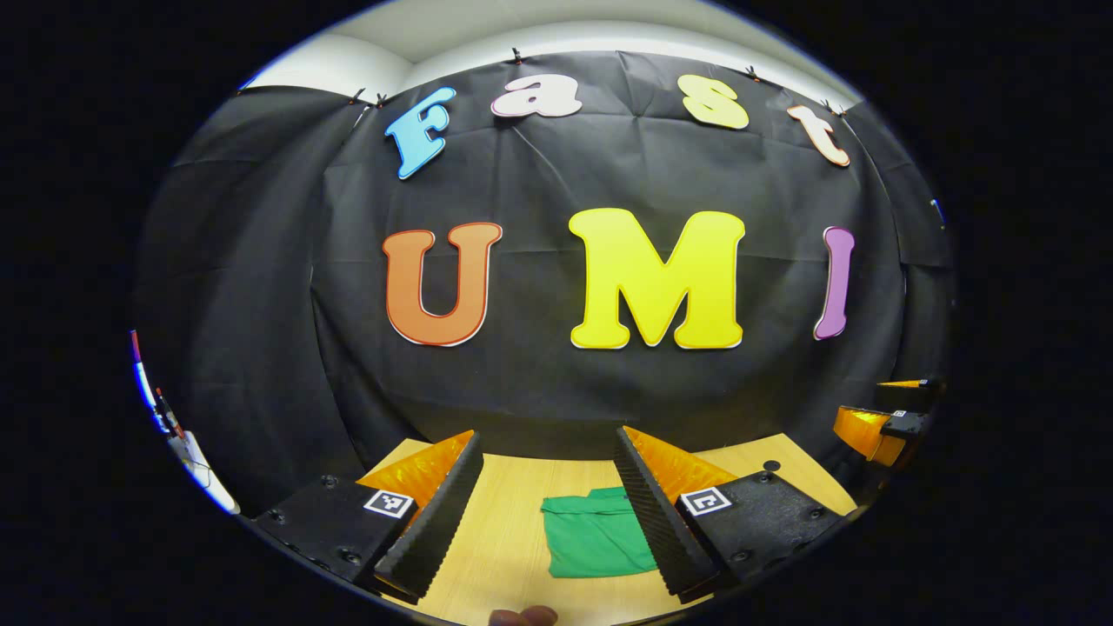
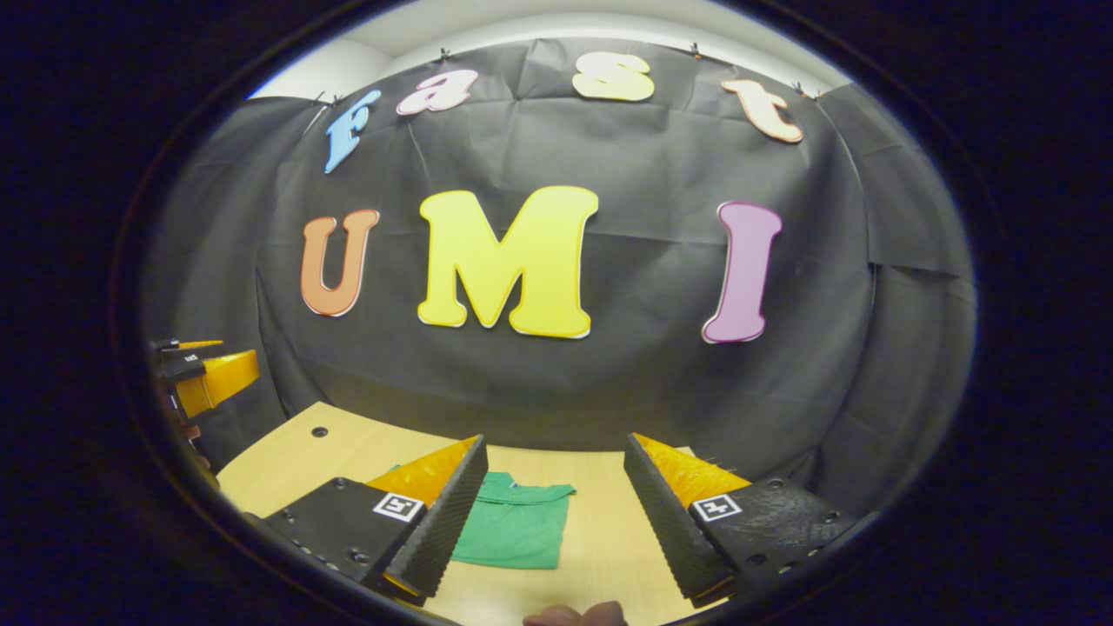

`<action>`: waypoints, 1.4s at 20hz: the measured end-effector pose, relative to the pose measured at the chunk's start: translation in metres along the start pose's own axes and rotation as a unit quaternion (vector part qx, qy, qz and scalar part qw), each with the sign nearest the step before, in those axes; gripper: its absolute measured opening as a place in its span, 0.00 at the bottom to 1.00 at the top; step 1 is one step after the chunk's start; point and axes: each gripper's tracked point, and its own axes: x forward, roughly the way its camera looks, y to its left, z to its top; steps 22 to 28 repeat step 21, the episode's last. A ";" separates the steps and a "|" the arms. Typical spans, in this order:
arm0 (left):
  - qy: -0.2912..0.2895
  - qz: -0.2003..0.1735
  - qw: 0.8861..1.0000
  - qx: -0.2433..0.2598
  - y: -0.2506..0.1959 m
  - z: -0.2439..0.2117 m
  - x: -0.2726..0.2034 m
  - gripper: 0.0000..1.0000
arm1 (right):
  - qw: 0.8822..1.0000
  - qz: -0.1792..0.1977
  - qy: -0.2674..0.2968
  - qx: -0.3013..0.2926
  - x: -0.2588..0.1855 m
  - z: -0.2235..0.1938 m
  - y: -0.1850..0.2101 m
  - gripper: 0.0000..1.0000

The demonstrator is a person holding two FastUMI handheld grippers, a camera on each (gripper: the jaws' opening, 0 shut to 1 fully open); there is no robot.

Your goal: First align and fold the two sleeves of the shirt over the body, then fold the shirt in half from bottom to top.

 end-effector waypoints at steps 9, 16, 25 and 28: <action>-0.013 -0.011 1.000 0.017 -0.002 0.004 -0.065 0.96 | 1.000 0.004 -0.006 0.003 -0.078 -0.012 0.012 0.96; -0.013 -0.024 0.999 0.018 -0.010 0.004 -0.063 0.96 | 1.000 0.002 -0.012 0.006 -0.077 -0.008 0.016 0.96; -0.015 -0.028 0.999 0.025 -0.014 0.005 -0.058 0.87 | 1.000 -0.001 -0.011 0.009 -0.074 -0.008 0.012 0.96; -0.015 -0.028 0.999 0.025 -0.014 0.005 -0.058 0.87 | 1.000 -0.001 -0.011 0.009 -0.074 -0.008 0.012 0.96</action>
